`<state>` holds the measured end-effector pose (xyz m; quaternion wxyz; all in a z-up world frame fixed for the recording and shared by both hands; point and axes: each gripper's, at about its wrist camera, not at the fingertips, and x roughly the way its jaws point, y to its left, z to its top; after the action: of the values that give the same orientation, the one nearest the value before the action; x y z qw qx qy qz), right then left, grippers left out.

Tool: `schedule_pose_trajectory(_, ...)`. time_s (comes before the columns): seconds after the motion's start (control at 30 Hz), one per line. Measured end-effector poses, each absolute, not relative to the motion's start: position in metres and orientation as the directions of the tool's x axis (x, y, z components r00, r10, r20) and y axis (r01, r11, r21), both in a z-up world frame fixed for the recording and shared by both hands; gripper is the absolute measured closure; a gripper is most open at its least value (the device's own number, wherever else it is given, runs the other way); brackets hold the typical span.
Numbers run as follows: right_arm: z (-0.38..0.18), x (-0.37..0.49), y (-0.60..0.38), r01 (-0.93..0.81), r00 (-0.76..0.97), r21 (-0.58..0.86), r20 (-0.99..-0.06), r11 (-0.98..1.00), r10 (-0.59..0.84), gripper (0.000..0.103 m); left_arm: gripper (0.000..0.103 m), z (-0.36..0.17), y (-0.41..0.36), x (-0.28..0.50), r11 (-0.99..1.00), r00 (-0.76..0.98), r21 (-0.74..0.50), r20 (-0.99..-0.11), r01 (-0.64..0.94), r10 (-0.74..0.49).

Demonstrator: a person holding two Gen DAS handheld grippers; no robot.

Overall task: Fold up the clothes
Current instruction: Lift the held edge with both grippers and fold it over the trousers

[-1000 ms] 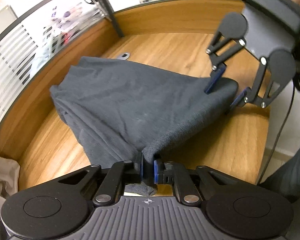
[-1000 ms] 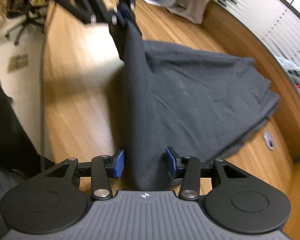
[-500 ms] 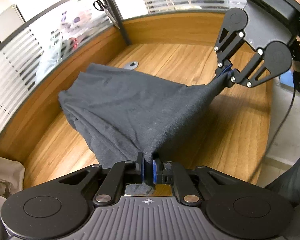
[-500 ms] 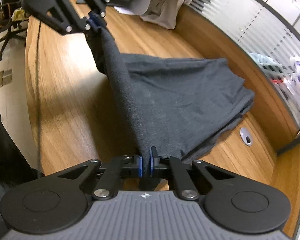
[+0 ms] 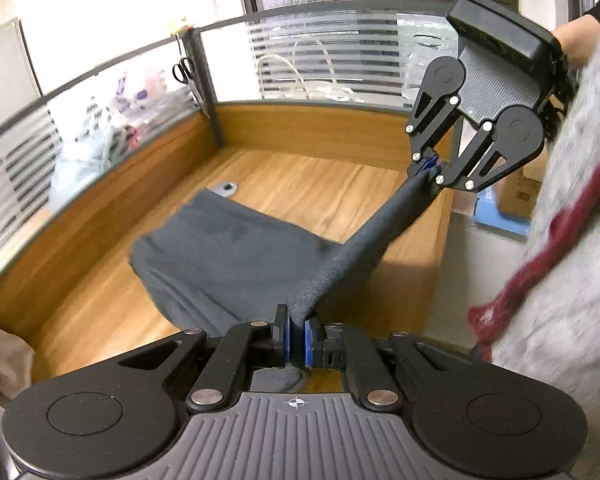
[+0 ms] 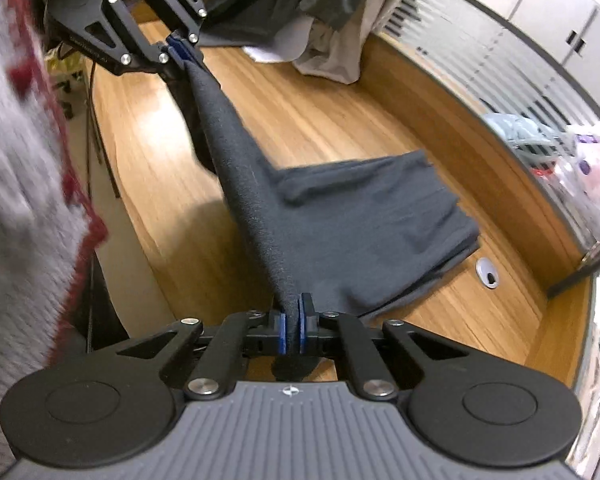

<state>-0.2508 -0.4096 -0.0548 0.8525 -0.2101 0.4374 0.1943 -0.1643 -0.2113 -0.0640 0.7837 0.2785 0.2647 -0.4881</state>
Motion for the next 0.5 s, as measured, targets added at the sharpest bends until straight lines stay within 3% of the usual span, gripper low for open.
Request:
schedule_pose_trajectory(0.3,-0.015,-0.174,-0.459,-0.42,0.564,-0.162,-0.817,0.893,0.117,0.097,0.094,-0.028,-0.246,-0.077,0.475,0.449,0.164,-0.675,0.865,-0.586)
schedule_pose_trajectory(0.5,-0.027,-0.091,-0.516,-0.403,0.517,-0.09,-0.844,0.911,0.145,0.097,0.094,-0.028,-0.278,0.015,0.501,0.446,0.153,-0.714,0.852,-0.539)
